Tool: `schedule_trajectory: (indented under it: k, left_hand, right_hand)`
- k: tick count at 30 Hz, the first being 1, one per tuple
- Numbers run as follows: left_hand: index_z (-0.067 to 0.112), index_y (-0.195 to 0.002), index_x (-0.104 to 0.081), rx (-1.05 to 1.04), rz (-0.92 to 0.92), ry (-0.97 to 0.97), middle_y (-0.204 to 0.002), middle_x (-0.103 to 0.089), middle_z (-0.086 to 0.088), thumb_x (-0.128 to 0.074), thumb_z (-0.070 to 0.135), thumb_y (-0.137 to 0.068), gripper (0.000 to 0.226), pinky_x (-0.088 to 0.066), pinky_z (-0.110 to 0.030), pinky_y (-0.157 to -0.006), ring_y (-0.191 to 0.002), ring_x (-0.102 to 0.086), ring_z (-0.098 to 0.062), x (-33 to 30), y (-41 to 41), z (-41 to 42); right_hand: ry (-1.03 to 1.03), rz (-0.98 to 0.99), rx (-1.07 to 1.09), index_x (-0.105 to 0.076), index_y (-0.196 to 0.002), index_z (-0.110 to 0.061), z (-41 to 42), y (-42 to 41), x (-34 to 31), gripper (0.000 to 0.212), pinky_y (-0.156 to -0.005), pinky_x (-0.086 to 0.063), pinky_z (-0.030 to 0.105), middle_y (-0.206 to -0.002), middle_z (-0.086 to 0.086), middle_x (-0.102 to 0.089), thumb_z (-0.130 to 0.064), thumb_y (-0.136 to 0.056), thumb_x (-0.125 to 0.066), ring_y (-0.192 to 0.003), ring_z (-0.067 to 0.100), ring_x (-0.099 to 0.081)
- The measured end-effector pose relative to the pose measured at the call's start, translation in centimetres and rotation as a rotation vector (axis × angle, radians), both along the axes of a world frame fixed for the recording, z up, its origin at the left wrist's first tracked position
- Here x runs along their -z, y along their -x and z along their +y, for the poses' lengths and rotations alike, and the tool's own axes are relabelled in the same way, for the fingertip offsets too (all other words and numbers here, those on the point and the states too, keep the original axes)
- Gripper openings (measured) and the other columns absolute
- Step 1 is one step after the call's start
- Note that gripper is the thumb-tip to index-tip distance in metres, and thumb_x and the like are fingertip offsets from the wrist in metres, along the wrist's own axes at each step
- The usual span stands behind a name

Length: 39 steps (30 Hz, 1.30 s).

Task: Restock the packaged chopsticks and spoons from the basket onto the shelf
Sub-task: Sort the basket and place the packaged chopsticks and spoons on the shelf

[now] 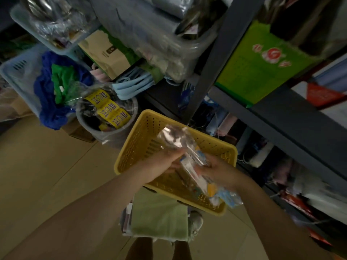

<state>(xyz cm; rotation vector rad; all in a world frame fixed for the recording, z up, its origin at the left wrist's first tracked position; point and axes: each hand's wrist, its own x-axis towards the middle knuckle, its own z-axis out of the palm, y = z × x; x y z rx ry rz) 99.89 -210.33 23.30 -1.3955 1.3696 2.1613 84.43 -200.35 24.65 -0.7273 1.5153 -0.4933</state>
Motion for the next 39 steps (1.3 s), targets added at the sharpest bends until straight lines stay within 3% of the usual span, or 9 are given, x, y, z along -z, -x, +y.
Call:
schedule_trajectory:
  k: [4,9,14,18,22,26,32,34,39]
  left_hand:
    - [0.024,-0.092,-0.058,-0.469,0.151,-0.035,-0.094,-0.067,0.0,-0.058,0.024,-0.089,0.004,-0.054,-0.028,-0.073,-0.085,-0.065,-0.016,-0.7,1.7,1.6]
    - [0.016,-0.091,-0.063,-0.554,0.139,-0.007,-0.087,-0.069,-0.004,-0.066,0.016,-0.082,0.01,-0.053,-0.034,-0.07,-0.079,-0.065,-0.019,-1.0,1.0,1.8]
    - [0.004,-0.101,-0.065,-0.659,0.195,-0.2,-0.081,-0.071,-0.01,-0.058,0.015,-0.087,0.02,-0.054,-0.026,-0.055,-0.065,-0.069,-0.019,-1.3,-0.2,2.2]
    - [0.001,-0.085,-0.064,-0.606,0.025,0.002,-0.073,-0.069,-0.011,-0.067,0.006,-0.08,0.008,-0.051,-0.021,-0.047,-0.057,-0.067,-0.016,-1.7,-1.4,2.0]
    - [0.013,-0.1,-0.061,-0.612,-0.158,0.252,-0.085,-0.064,-0.002,-0.074,0.013,-0.075,0.029,-0.044,-0.03,-0.067,-0.08,-0.061,-0.023,-2.1,-3.3,-0.6]
    - [0.021,-0.082,-0.059,-0.54,-0.237,0.37,-0.071,-0.059,0.004,-0.073,0.018,-0.076,0.015,-0.04,-0.027,-0.062,-0.068,-0.057,-0.014,-2.2,-4.8,-3.1]
    - [0.003,-0.083,-0.07,-0.425,-0.328,0.48,-0.081,-0.071,-0.014,-0.074,0.019,-0.074,0.02,-0.056,-0.033,-0.067,-0.067,-0.066,-0.022,-1.6,-5.5,-4.8]
    - [0.001,-0.086,-0.069,-0.403,-0.306,0.505,-0.075,-0.067,-0.011,-0.071,0.018,-0.078,0.019,-0.048,-0.022,-0.051,-0.054,-0.059,-0.013,-1.8,-5.6,-4.9]
    - [0.007,-0.08,-0.069,-0.39,-0.251,0.5,-0.072,-0.067,-0.006,-0.07,0.018,-0.078,0.012,-0.044,-0.02,-0.053,-0.058,-0.059,-0.01,-2.7,-5.7,-4.9]
  right_hand:
    - [0.07,0.005,0.154,-0.058,-0.113,-0.035,1.2,-0.3,1.0,0.021,-0.092,-0.051,0.034,-0.108,-0.006,-0.068,-0.028,-0.094,-0.052,-0.1,0.013,-0.064]
    - [0.188,0.205,0.182,-0.046,-0.132,-0.021,0.9,-2.6,0.8,0.047,-0.098,-0.047,0.042,-0.124,0.001,-0.061,-0.044,-0.092,-0.047,-0.111,0.017,-0.059]
    - [0.204,0.356,-0.007,-0.056,-0.09,-0.005,0.2,-4.8,0.9,0.028,-0.075,-0.045,0.038,-0.074,0.009,-0.056,-0.026,-0.099,-0.039,-0.077,0.023,-0.056]
    - [0.174,0.358,-0.207,-0.058,-0.109,-0.01,-0.9,-6.2,0.7,0.034,-0.075,-0.04,0.028,-0.094,0.009,-0.063,-0.03,-0.101,-0.031,-0.092,0.024,-0.059]
    - [0.077,0.294,0.022,-0.055,-0.07,-0.021,-2.5,-5.9,1.3,0.046,-0.062,-0.036,0.024,-0.066,-0.003,-0.052,-0.041,-0.099,-0.025,-0.064,0.011,-0.05]
    - [-0.059,0.556,-0.063,-0.063,-0.106,-0.013,-2.6,-5.2,8.0,0.029,-0.091,-0.046,0.035,-0.115,0.012,-0.066,-0.031,-0.096,-0.043,-0.105,0.029,-0.06]
    - [-0.135,0.758,-0.301,-0.06,-0.11,-0.018,-2.6,-6.8,13.5,0.024,-0.096,-0.048,0.043,-0.118,0.01,-0.063,-0.022,-0.093,-0.043,-0.108,0.029,-0.059]
    - [-0.101,0.801,-0.33,-0.058,-0.113,-0.015,-2.5,-6.9,13.6,0.027,-0.098,-0.045,0.04,-0.119,0.011,-0.062,-0.019,-0.096,-0.037,-0.111,0.029,-0.057]
    - [-0.142,0.895,-0.444,-0.059,-0.114,-0.01,-2.3,-5.4,13.5,0.027,-0.095,-0.046,0.034,-0.124,0.011,-0.061,-0.01,-0.096,-0.04,-0.114,0.024,-0.058]
